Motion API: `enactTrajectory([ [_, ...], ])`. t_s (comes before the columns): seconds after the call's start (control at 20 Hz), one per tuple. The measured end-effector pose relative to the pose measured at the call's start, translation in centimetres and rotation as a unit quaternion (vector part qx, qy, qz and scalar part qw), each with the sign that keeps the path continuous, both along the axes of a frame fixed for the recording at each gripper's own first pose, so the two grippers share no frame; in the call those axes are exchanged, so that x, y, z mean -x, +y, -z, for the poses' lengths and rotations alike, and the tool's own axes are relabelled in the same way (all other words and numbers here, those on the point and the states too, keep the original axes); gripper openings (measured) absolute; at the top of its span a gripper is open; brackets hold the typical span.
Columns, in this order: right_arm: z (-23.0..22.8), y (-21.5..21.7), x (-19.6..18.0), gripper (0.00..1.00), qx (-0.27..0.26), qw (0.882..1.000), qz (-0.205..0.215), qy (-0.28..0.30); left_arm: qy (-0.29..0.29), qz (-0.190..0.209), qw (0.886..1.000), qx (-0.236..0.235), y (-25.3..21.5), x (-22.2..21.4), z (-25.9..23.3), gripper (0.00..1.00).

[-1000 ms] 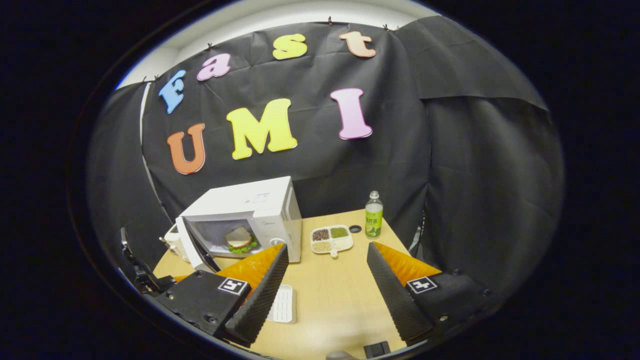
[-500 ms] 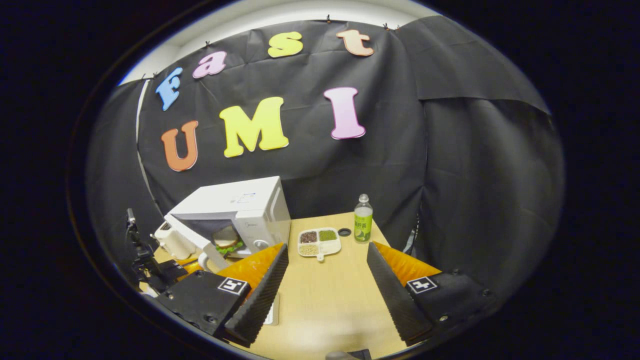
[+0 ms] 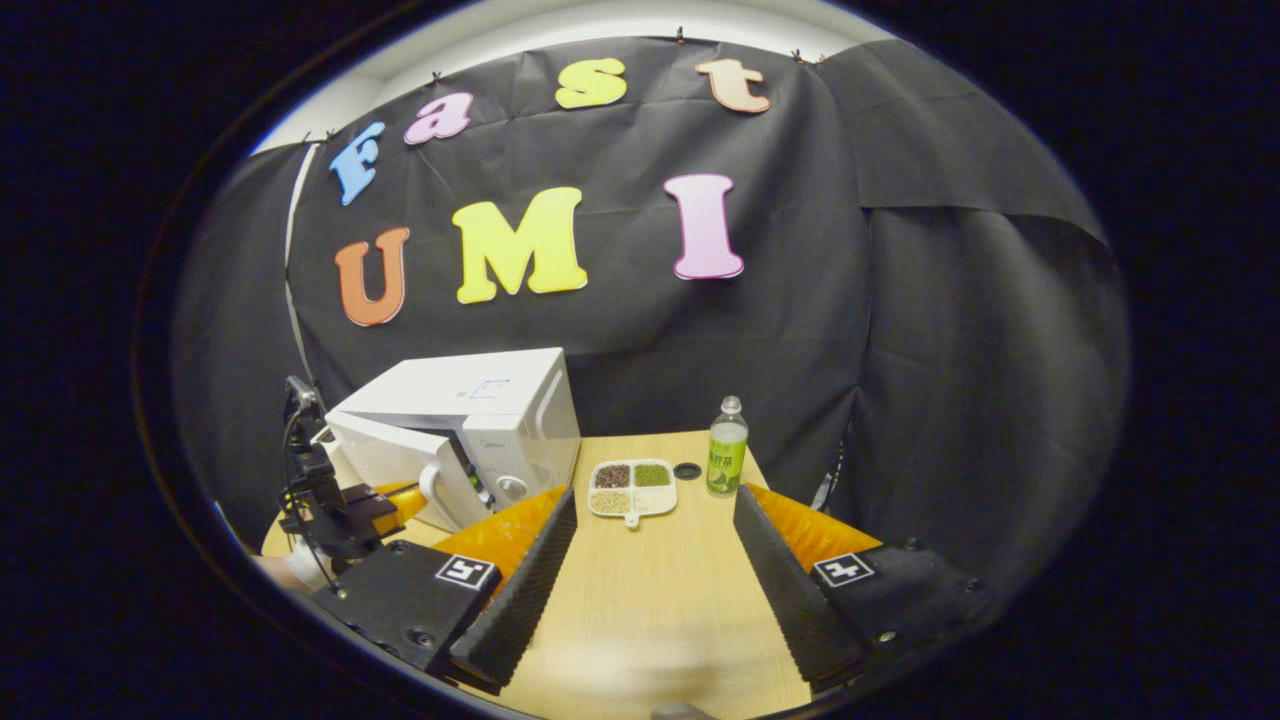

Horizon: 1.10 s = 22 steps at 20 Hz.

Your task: Open the microwave oven with the left hand, put the food in, and close the microwave oven.

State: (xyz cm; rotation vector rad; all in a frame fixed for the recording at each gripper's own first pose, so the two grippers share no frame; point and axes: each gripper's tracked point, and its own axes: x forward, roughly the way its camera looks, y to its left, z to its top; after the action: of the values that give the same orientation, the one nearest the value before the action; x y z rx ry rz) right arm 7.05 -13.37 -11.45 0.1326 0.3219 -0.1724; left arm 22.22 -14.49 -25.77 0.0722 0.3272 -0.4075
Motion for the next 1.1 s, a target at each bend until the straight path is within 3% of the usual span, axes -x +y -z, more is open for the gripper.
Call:
enactTrajectory([
  [0.05,0.2,-0.1,-0.2,0.91,0.000,1.000,-0.003,0.002,0.001,-0.002,1.000,-0.001,-0.1,-0.4,0.2,0.00],
  [0.15,0.4,-0.3,-0.6,0.91,-0.001,1.000,-0.006,0.005,0.004,-0.007,1.000,-0.001,-0.4,-1.0,0.6,0.00],
  [0.2,0.4,-0.3,-0.7,1.00,-0.002,1.000,-0.009,0.006,0.004,-0.010,1.000,0.001,-0.5,-1.4,0.6,0.00],
  [0.55,1.3,-0.9,-1.4,1.00,-0.013,1.000,-0.009,0.019,0.008,-0.027,1.000,0.004,-0.8,-3.4,1.1,0.00],
  [0.6,1.3,-0.9,-1.5,0.91,-0.015,1.000,-0.009,0.020,0.009,-0.027,1.000,0.009,-0.8,-3.4,1.1,0.00],
  [0.65,1.4,-0.8,-1.7,1.00,-0.016,1.000,-0.010,0.020,0.010,-0.026,1.000,0.008,-0.8,-3.4,1.1,0.00],
  [0.9,1.4,-0.2,-2.2,1.00,-0.024,0.999,-0.012,0.023,0.007,-0.025,1.000,0.008,-0.9,-3.8,1.0,0.00],
  [0.95,1.4,0.0,-2.3,0.92,-0.026,0.999,-0.012,0.023,0.011,-0.026,1.000,0.009,-1.0,-3.9,1.1,0.00],
  [1.0,1.4,0.2,-2.3,1.00,-0.025,0.999,-0.012,0.024,0.011,-0.027,1.000,0.012,-1.1,-4.4,1.0,0.00],
  [1.1,1.1,0.7,-2.2,1.00,-0.026,0.999,-0.012,0.024,0.028,-0.036,0.999,0.024,-1.1,-4.7,1.2,0.00],
])
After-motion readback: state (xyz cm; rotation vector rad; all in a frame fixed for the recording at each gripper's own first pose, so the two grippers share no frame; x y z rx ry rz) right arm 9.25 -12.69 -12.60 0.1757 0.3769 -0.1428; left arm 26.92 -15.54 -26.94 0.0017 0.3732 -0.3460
